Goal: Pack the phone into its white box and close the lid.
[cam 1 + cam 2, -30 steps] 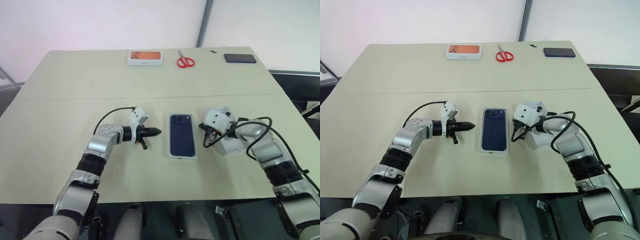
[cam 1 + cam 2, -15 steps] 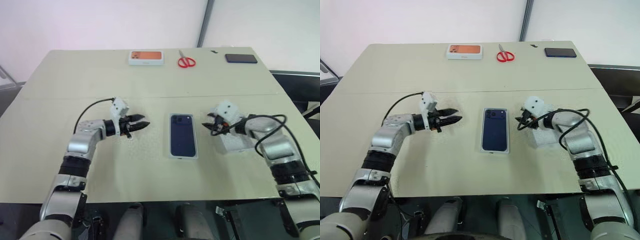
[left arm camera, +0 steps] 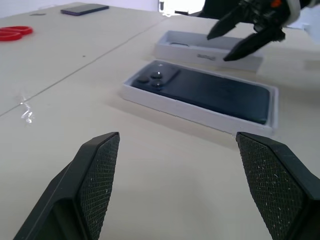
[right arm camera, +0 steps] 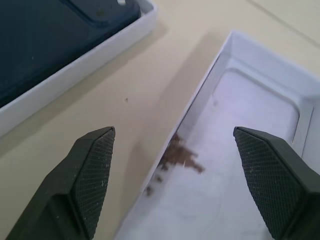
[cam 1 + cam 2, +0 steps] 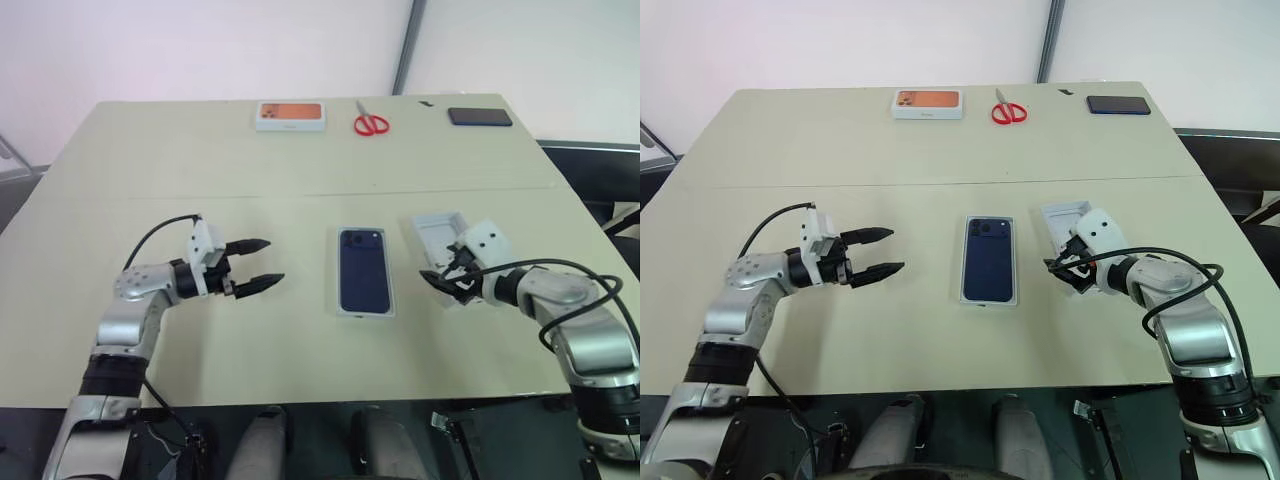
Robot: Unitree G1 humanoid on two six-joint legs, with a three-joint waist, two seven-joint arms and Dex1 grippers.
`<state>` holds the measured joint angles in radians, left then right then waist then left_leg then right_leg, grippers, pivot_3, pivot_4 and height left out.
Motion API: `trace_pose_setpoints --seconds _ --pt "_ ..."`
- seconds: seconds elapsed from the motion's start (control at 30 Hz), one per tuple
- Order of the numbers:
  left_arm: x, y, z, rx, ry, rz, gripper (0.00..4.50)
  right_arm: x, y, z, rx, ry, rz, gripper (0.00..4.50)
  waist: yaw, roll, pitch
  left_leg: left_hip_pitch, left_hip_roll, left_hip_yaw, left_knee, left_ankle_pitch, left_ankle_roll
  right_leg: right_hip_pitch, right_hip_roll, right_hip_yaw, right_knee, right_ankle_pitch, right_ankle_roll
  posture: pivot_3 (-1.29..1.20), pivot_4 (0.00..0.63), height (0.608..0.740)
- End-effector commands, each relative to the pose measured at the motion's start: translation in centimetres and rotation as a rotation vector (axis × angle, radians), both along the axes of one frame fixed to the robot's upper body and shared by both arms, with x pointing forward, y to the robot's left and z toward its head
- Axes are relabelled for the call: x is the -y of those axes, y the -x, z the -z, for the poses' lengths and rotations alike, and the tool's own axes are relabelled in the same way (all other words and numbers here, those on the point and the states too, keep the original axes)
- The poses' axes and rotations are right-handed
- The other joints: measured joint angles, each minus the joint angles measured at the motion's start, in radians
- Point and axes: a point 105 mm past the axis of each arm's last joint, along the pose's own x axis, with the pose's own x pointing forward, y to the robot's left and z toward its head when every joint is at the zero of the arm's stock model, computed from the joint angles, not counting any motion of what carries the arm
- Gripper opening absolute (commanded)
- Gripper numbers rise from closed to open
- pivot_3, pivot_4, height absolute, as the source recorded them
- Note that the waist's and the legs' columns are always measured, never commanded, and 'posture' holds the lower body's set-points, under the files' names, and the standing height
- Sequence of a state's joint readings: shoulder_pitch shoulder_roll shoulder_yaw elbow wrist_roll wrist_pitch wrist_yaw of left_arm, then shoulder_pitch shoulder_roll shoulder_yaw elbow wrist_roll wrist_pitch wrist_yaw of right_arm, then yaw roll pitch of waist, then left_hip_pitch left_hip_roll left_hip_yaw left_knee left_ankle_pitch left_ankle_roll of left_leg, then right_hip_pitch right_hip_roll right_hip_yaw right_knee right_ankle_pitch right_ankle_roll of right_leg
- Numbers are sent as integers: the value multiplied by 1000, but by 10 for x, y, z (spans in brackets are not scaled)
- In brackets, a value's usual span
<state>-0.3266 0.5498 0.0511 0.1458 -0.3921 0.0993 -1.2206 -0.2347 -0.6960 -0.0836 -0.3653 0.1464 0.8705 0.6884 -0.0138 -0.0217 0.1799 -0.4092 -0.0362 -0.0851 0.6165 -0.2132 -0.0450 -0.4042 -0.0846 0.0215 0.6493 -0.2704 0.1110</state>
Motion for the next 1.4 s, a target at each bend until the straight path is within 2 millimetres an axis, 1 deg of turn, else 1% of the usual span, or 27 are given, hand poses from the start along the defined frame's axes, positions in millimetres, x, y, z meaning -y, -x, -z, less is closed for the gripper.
trace_pose_setpoints --seconds 0.03,0.1,0.17,0.23,0.4,0.57,0.7,0.77,0.8,0.87,0.93,1.1,1.23,1.33,1.4 --pt "-3 9 -10 63 -5 27 3923 -3 7 -11 -30 -12 43 3949 1 0 0 0 0 0 0 0 0 0 0 0 0 0 0 0 150 740" --pt "-3 11 -9 81 -14 31 3923 -6 11 -10 -84 -11 56 3949 1 0 0 0 0 0 0 0 0 0 0 0 0 0 0 0 150 740" --pt "-2 13 -9 90 -18 36 3923 -9 11 -13 -146 -44 77 3949 2 0 0 0 0 0 0 0 1 0 -1 0 0 0 0 0 150 740" --pt "-1 12 -8 93 -15 41 3923 -12 13 -14 -197 -21 61 3949 2 0 0 0 0 0 0 0 1 0 -2 0 0 0 0 0 150 740" --pt "4 12 -9 113 -13 57 3923 -3 8 -13 -299 -32 132 3949 1 0 0 0 -1 0 0 -1 2 0 -2 -1 -1 0 0 0 150 740" --pt "7 13 -6 119 -17 69 3923 -9 7 -12 -379 -40 117 3949 1 0 0 0 -1 0 0 -1 2 0 -2 -1 -1 0 0 0 150 740" --pt "12 14 -4 118 1 70 3923 -7 0 -15 -395 -24 142 3949 -1 0 0 0 -1 1 0 -1 2 0 -2 -1 -1 0 0 0 150 740" --pt "14 16 -2 120 5 72 3923 -9 -2 -16 -403 -27 141 3949 0 0 0 0 -1 1 0 -1 2 0 -2 -1 -1 0 0 0 150 740" --pt "15 17 -2 119 7 72 3923 -8 -3 -16 -391 -3 145 3949 0 0 0 0 -1 1 0 -1 2 0 -2 -1 -1 0 0 0 150 740" --pt "15 19 -1 116 11 72 3923 -5 -6 -15 -379 20 155 3949 0 0 0 0 -1 1 0 -1 2 0 -2 -1 -1 0 0 0 150 740" --pt "13 19 0 117 8 71 3923 -3 -9 -14 -386 4 177 3949 0 0 0 0 -1 1 0 -1 2 0 -2 -1 -1 0 0 0 150 740" --pt "14 20 -1 121 12 87 3923 -3 -9 -9 -417 -17 210 3949 -1 0 0 0 -1 1 0 -1 2 0 -2 -1 -1 0 0 0 150 740" --pt "15 20 -2 129 12 95 3923 -4 -11 -9 -408 -18 223 3949 -1 0 0 0 -1 1 0 -1 2 0 -2 -1 -1 0 0 0 150 740" --pt "17 19 -3 127 21 109 3966 -4 -10 -5 -420 -31 234 3153 -1 0 0 0 -1 1 0 -1 2 0 -2 -1 -1 0 0 0 150 740" --pt "18 19 -3 130 21 115 3966 -3 -11 -4 -413 -26 247 2132 -1 0 0 0 -1 1 0 -1 2 0 -2 -1 -1 0 0 0 150 740"
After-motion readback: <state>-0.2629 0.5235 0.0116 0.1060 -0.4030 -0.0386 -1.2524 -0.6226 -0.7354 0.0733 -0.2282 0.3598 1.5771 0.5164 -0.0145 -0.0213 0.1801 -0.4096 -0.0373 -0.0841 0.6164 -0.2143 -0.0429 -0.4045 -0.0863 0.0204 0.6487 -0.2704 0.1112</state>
